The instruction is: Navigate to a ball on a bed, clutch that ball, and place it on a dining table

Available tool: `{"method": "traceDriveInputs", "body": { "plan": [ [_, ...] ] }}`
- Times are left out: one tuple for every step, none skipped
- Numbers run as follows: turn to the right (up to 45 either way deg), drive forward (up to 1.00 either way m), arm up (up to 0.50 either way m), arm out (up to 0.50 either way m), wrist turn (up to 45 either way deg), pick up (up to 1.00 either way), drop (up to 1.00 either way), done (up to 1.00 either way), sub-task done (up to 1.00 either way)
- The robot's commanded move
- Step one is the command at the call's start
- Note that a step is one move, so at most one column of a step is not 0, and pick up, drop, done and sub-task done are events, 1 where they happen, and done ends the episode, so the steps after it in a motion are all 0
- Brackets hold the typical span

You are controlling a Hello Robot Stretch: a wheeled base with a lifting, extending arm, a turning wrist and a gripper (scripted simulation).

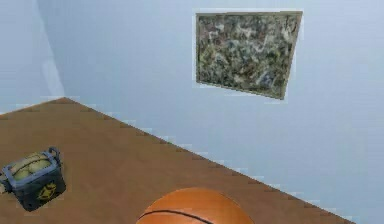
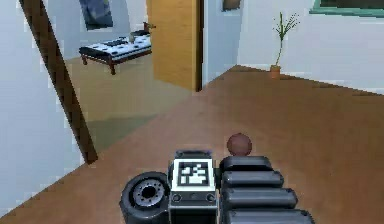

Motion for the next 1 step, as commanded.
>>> {"method": "traceDriveInputs", "body": {
  "plan": [
    [45.0, 0.00, 0.00, 0.00, 0.0, 0.00, 0.00, 0.00, 0.00]
  ]
}}
